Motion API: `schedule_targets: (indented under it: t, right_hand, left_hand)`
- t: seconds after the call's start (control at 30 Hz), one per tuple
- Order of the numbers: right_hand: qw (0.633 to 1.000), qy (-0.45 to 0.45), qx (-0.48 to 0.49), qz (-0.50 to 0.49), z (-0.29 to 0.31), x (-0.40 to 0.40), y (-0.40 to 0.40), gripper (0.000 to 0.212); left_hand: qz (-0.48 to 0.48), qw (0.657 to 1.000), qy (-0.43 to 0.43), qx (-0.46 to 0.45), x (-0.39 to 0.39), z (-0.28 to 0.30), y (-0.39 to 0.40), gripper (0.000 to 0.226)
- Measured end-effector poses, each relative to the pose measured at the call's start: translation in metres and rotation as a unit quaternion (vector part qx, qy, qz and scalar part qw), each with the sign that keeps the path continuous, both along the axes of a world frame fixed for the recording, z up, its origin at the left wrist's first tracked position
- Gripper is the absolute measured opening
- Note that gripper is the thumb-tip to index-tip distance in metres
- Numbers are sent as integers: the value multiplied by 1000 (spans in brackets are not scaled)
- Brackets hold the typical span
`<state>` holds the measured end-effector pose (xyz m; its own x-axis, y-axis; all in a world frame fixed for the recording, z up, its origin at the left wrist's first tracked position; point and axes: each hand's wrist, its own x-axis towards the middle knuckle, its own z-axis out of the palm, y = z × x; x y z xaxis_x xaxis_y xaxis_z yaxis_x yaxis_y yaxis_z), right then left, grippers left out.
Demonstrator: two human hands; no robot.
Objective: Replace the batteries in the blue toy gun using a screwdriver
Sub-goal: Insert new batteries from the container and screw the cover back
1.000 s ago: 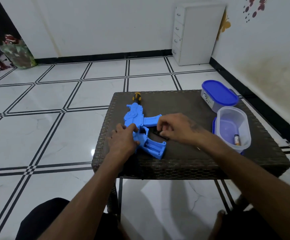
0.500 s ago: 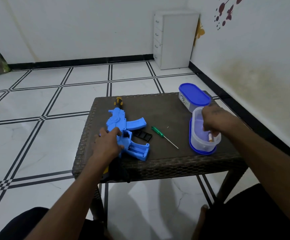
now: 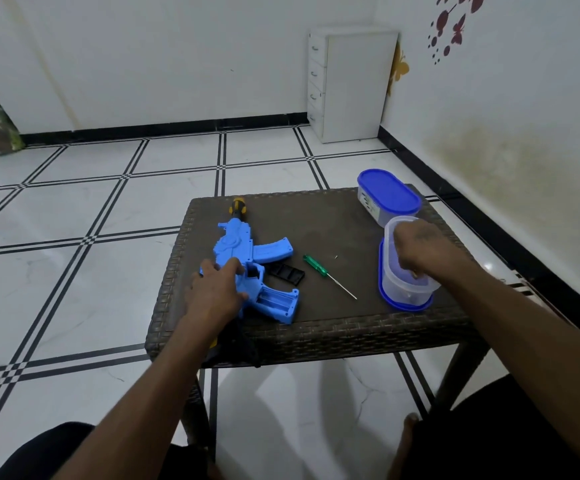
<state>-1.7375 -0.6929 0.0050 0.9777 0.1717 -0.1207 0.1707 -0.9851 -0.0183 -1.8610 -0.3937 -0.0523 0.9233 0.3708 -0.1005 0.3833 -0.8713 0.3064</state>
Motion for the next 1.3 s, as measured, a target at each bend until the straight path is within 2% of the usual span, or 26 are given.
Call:
schedule_targets:
  t: [0.1,0.17,0.23,0.33,0.43,0.63,0.7,0.87,1.23,1.3]
  right_hand:
    - [995,-92,29,32,9,-1,5,13]
    - [991,-104,83,34,18,-2,19,15]
    - [980,-55,188,45,25,-5,34,18]
    - [917,70,385,73,34,-19,55,27]
    - [873,109,466,98,29,-33,72,28]
    - [839,142,502,152,-1,-50,95,21]
    - [844,139,489,170,-11,-53,101,25]
    - [868,127,449,172,-30,-62,110,48]
    - [884,58,380,268,-61,-69,128,28]
    - [891,44,343,295,-63,-68,129,21]
  left_hand:
    - [2,1000,7,5,1,2,0,43]
    - [3,1000,11,5,1,3,0,43]
    - [3,1000,9,3,1,4,-1,42]
    - [2,1000,9,-2,-1,5,-1,43]
    - [0,1000,7,0,-2,5,-1,44]
    - [1,1000,3,-3,-3,4,-2,43]
    - [1,1000,1,-3,-4,4,-2,43]
    - [2,1000,1,-8,-3,4,-1,43]
    - [0,1000,-6,-5,-5,4,-2,43]
    - [0,1000,-6,-5,-5,4,-2,43]
